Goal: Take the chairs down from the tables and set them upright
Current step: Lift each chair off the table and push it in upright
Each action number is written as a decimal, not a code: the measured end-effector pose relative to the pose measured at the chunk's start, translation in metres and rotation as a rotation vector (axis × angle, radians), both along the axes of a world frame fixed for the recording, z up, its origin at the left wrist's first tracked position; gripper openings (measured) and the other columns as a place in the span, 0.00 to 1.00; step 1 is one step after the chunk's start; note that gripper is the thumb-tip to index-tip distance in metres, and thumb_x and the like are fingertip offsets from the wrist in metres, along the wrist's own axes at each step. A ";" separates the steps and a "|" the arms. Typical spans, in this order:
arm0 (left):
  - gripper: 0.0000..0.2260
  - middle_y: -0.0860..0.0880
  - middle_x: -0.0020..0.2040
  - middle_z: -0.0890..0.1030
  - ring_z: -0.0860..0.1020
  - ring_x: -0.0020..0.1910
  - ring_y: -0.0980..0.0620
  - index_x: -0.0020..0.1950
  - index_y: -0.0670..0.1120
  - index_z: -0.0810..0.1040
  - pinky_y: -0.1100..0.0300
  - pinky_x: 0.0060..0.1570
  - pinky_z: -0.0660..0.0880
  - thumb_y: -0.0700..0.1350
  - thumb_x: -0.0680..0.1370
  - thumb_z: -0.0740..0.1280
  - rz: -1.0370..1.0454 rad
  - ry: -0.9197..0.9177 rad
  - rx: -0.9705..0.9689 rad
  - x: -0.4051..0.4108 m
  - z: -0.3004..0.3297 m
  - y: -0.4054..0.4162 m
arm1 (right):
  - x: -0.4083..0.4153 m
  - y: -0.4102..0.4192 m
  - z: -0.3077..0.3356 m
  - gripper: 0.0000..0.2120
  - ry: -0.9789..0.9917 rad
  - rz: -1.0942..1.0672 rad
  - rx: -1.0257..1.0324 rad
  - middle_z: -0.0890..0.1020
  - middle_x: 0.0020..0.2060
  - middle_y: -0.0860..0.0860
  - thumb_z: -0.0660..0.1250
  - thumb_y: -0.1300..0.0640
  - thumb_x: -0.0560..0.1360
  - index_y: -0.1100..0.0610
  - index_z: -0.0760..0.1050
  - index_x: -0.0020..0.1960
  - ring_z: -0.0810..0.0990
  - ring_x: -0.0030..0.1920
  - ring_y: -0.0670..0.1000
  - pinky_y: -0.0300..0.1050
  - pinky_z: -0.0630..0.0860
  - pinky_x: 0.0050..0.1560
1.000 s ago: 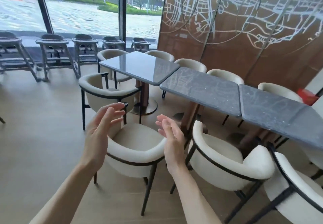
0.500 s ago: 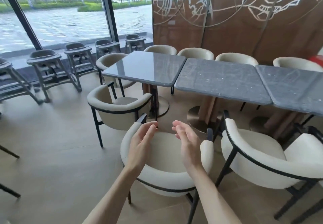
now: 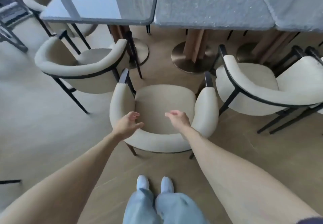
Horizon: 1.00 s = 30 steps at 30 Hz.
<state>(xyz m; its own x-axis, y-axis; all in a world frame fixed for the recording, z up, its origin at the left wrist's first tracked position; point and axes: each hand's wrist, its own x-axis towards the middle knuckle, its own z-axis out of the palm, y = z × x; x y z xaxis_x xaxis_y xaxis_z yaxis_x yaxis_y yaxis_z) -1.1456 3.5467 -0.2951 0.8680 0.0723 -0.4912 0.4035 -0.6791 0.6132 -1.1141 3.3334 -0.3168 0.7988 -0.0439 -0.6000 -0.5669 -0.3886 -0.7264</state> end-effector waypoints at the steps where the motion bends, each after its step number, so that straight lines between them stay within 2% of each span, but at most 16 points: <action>1: 0.24 0.44 0.66 0.78 0.76 0.66 0.46 0.71 0.45 0.73 0.54 0.65 0.72 0.47 0.77 0.73 -0.052 0.054 0.048 0.004 -0.016 0.004 | 0.000 0.001 -0.014 0.26 0.055 0.018 -0.051 0.78 0.68 0.55 0.70 0.48 0.76 0.59 0.75 0.70 0.76 0.68 0.56 0.47 0.71 0.68; 3: 0.28 0.44 0.67 0.78 0.75 0.67 0.45 0.73 0.46 0.72 0.54 0.66 0.72 0.48 0.74 0.76 -0.106 0.131 0.061 0.010 -0.047 0.008 | -0.004 0.004 -0.036 0.28 0.101 0.089 -0.150 0.77 0.70 0.56 0.70 0.49 0.75 0.60 0.73 0.72 0.75 0.69 0.58 0.49 0.71 0.68; 4: 0.32 0.45 0.69 0.76 0.73 0.70 0.45 0.74 0.47 0.70 0.54 0.67 0.70 0.49 0.73 0.77 -0.159 0.172 0.079 0.012 -0.061 0.010 | -0.005 0.006 -0.045 0.30 0.115 0.188 -0.210 0.76 0.70 0.55 0.70 0.48 0.75 0.59 0.71 0.74 0.74 0.70 0.57 0.50 0.70 0.69; 6: 0.40 0.48 0.75 0.69 0.64 0.75 0.45 0.77 0.51 0.65 0.52 0.71 0.64 0.53 0.70 0.79 -0.372 0.266 0.241 0.006 -0.089 0.012 | -0.012 0.010 -0.066 0.36 0.164 0.497 -0.382 0.71 0.73 0.53 0.73 0.47 0.73 0.54 0.65 0.77 0.69 0.74 0.56 0.56 0.65 0.73; 8: 0.46 0.54 0.78 0.59 0.54 0.79 0.47 0.80 0.56 0.58 0.40 0.72 0.60 0.58 0.68 0.79 -0.586 0.299 0.453 -0.006 -0.111 0.017 | -0.024 0.015 -0.087 0.43 0.217 0.783 -0.575 0.67 0.75 0.52 0.77 0.46 0.69 0.52 0.61 0.78 0.62 0.77 0.55 0.67 0.56 0.75; 10: 0.52 0.53 0.79 0.53 0.49 0.79 0.47 0.81 0.56 0.51 0.29 0.70 0.57 0.59 0.66 0.79 -0.711 0.240 0.556 -0.012 -0.126 0.020 | -0.034 0.017 -0.101 0.48 0.213 0.925 -0.711 0.63 0.76 0.52 0.80 0.47 0.67 0.53 0.56 0.79 0.56 0.79 0.56 0.77 0.49 0.73; 13: 0.56 0.49 0.80 0.49 0.47 0.80 0.45 0.82 0.53 0.45 0.23 0.68 0.50 0.56 0.67 0.80 -0.830 0.141 0.643 -0.015 -0.140 0.024 | -0.043 0.023 -0.109 0.56 0.183 0.989 -0.833 0.56 0.79 0.55 0.81 0.53 0.67 0.55 0.46 0.81 0.49 0.81 0.59 0.82 0.44 0.69; 15: 0.54 0.46 0.81 0.49 0.47 0.81 0.44 0.82 0.50 0.44 0.23 0.69 0.46 0.53 0.68 0.79 -0.921 0.076 0.701 -0.009 -0.150 0.029 | -0.043 0.026 -0.116 0.52 0.148 0.987 -0.896 0.60 0.77 0.56 0.80 0.57 0.68 0.54 0.49 0.80 0.51 0.80 0.62 0.83 0.44 0.68; 19: 0.39 0.49 0.75 0.64 0.61 0.75 0.46 0.80 0.50 0.54 0.28 0.71 0.49 0.47 0.72 0.69 -1.061 -0.092 0.682 0.016 -0.163 0.047 | -0.037 0.027 -0.118 0.45 0.159 0.985 -0.926 0.66 0.71 0.55 0.76 0.63 0.67 0.53 0.56 0.77 0.59 0.76 0.64 0.83 0.46 0.68; 23: 0.41 0.49 0.73 0.68 0.65 0.72 0.45 0.80 0.51 0.55 0.30 0.71 0.51 0.49 0.71 0.70 -1.131 -0.096 0.680 0.032 -0.165 0.048 | -0.026 0.027 -0.110 0.43 0.163 1.002 -0.942 0.68 0.69 0.55 0.76 0.63 0.67 0.52 0.57 0.76 0.65 0.72 0.62 0.81 0.50 0.68; 30: 0.41 0.53 0.73 0.68 0.66 0.73 0.48 0.80 0.53 0.54 0.34 0.71 0.52 0.49 0.71 0.70 -1.146 -0.111 0.675 0.077 -0.159 0.047 | 0.009 0.025 -0.104 0.40 0.139 0.988 -0.944 0.70 0.69 0.54 0.74 0.62 0.69 0.51 0.58 0.76 0.67 0.70 0.60 0.79 0.54 0.68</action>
<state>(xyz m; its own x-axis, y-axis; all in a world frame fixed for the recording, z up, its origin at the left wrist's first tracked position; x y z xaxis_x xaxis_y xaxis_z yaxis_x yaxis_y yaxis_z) -1.0691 3.5933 -0.4538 0.6347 -0.5204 -0.5713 -0.6248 -0.7806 0.0168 -1.1050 3.3579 -0.4209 0.6719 0.0703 -0.7373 0.1863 -0.9795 0.0763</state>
